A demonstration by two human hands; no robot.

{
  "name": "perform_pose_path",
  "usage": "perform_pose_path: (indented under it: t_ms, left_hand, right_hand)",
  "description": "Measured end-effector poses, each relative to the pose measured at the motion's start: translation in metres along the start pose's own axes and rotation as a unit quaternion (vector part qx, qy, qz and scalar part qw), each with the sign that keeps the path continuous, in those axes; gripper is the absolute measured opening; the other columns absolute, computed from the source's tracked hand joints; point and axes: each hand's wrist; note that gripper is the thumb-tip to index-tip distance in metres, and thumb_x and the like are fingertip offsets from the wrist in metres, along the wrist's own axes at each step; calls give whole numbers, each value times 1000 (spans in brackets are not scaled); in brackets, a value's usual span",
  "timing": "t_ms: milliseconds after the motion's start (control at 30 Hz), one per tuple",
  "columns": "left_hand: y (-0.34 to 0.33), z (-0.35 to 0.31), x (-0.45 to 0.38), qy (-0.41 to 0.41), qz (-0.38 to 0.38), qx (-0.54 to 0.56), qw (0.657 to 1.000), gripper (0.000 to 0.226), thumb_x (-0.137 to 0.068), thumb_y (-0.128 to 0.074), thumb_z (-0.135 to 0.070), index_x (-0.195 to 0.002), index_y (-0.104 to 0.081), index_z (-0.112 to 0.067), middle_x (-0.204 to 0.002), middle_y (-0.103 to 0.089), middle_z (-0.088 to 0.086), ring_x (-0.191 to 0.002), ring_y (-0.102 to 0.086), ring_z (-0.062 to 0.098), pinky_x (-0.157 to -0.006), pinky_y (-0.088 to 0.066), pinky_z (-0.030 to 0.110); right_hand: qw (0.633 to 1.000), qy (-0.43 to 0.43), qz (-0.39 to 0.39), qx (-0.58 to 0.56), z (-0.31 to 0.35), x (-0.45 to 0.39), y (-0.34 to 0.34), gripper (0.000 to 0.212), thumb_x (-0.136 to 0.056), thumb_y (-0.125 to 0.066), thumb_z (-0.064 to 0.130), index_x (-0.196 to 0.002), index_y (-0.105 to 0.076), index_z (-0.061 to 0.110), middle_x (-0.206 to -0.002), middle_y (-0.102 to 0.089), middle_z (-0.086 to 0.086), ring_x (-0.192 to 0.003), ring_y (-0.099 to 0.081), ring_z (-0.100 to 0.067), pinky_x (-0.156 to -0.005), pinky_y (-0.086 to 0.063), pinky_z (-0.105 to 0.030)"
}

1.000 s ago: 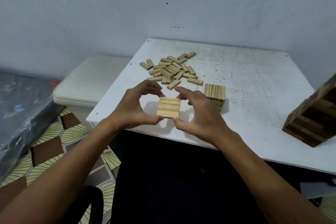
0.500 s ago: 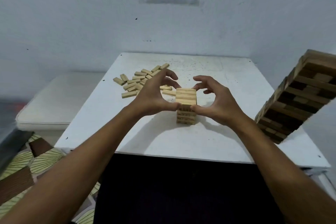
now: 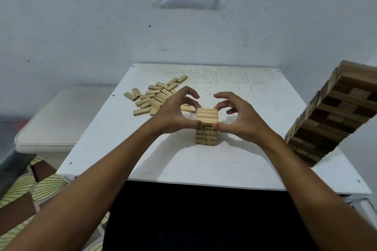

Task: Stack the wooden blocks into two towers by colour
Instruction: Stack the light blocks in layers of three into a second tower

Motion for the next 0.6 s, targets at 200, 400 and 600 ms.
perform_pose_path:
  t_ms: [200,400,600]
  left_hand:
    - [-2,2,1,5,5,-8,1000,61,-52,-76,-47,-104,-49,-32,-98,-70,-10,-105,-60,0,-89,-44,26]
    - [-3,7,1,2,-2,-22,1000,59,-51,-77,-48,-102,-51,-35,-98,-70,-12,-104,-60,0,-95,-47,35]
    - [-4,7,1,-7,1,-21,1000,57,-50,-76,-47,-101,-54,-35,-98,-70,-11,-102,-60,-1,-92,-44,20]
  right_hand:
    - [1000,-7,0,4,-1,2,-1,69,-60,-76,31,-124,-50,37,-102,-66,12,-109,-57,-5,-92,-44,-29]
    - [1000,-8,-3,8,-3,3,-2,70,-60,-77,32,-125,-50,37,-105,-65,13,-110,-56,-6,-92,-44,-29]
    - [1000,-6,-2,10,-5,4,-2,69,-62,-77,31,-123,-49,41,-107,-65,14,-113,-54,-6,-93,-44,-31]
Point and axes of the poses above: each hand's wrist, its own x-axis away from the middle knuckle, its own y-axis out of the back of the hand, z = x × y
